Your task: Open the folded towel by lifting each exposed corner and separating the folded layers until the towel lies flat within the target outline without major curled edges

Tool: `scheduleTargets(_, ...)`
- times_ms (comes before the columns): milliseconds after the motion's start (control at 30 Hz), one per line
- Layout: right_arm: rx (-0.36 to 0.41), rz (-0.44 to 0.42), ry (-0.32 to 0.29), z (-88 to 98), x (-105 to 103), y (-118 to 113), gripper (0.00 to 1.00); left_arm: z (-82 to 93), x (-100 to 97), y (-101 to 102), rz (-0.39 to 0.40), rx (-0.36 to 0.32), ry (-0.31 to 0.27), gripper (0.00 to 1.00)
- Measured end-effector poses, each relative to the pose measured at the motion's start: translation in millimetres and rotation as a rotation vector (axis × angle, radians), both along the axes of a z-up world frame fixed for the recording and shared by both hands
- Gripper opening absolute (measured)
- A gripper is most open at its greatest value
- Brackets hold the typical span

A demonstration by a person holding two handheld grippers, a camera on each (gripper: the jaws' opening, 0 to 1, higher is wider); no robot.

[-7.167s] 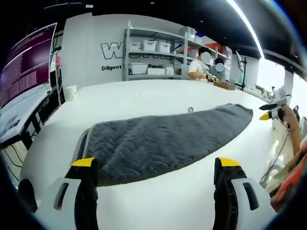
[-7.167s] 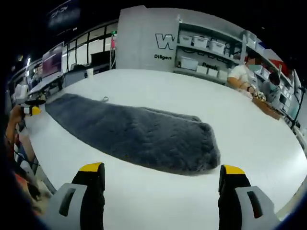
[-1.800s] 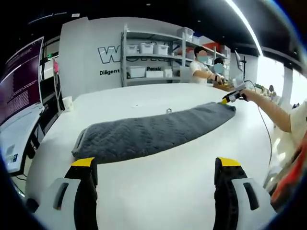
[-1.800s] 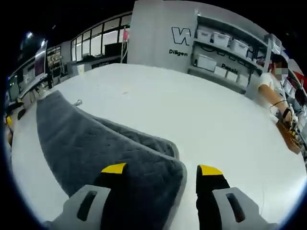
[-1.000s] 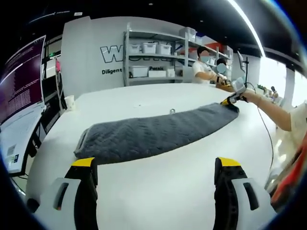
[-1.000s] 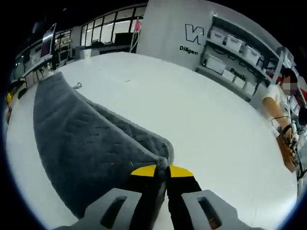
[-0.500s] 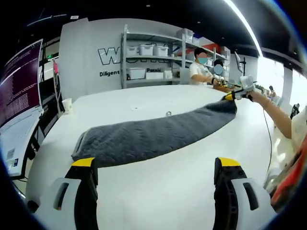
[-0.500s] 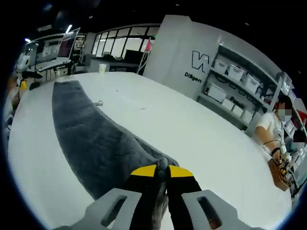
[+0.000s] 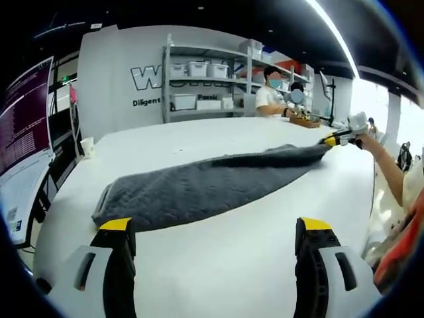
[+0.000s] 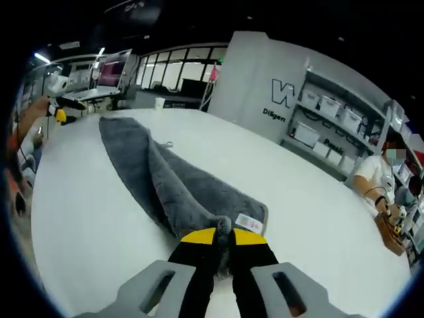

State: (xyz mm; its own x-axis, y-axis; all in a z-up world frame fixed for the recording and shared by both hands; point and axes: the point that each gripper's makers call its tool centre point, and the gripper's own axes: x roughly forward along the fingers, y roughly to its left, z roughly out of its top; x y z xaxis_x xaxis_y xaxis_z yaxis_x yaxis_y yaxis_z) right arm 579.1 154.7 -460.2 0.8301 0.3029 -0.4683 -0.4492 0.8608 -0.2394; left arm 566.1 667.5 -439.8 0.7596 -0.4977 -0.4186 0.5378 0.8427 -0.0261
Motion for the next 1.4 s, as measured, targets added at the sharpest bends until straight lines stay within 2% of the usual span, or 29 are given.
scheduleTargets(100,0.009,-0.006,0.031,-12.9,-10.4,-2.1,0.02,-0.8,-0.4,0.2,0.0,0.002,0.003,0.98)
scheduleTargets(167,0.005,-0.001,0.082,-25.4,-18.4,-2.4,0.02,-0.7,-0.6,0.6,0.0,0.001,0.003,0.98)
scheduleTargets(300,-0.011,0.003,0.148,-44.3,-26.1,-0.6,0.02,-0.5,-0.6,1.4,0.002,0.0,0.004,0.96)
scheduleTargets(367,-0.017,-0.008,0.165,-50.6,-26.2,-1.8,0.04,-0.5,-0.3,1.7,0.005,-0.006,0.005,0.96)
scheduleTargets(433,-0.042,-0.037,0.211,-63.2,-27.2,-6.6,0.06,-1.2,-0.6,1.9,0.005,-0.008,0.006,0.96)
scheduleTargets(533,-0.06,-0.044,0.257,-73.7,-29.8,-6.3,0.09,-2.2,-1.7,2.7,0.003,-0.009,0.009,0.96)
scheduleTargets(633,-0.047,-0.062,0.247,-70.8,-30.4,-7.0,0.11,-2.7,-1.8,5.4,0.008,-0.012,0.01,0.96)
scheduleTargets(800,-0.06,-0.13,0.228,-64.4,-34.8,-15.9,0.33,-3.8,-1.3,8.1,0.014,-0.023,0.016,0.96)
scheduleTargets(967,-0.088,-0.198,0.199,-51.1,-45.9,-26.3,0.65,-7.0,0.8,10.8,0.028,-0.024,0.031,0.96)
scheduleTargets(1100,-0.091,-0.235,0.178,-42.7,-55.0,-28.1,0.73,-10.5,3.7,12.8,0.043,-0.028,0.044,0.96)
scheduleTargets(1267,-0.037,-0.229,0.185,-40.4,-72.8,-10.3,0.96,-14.9,6.6,10.7,0.042,-0.028,0.058,0.96)
scheduleTargets(1400,-0.03,-0.215,0.197,-41.0,-83.6,0.6,0.99,-16.7,12.0,10.4,0.042,-0.028,0.064,0.96)
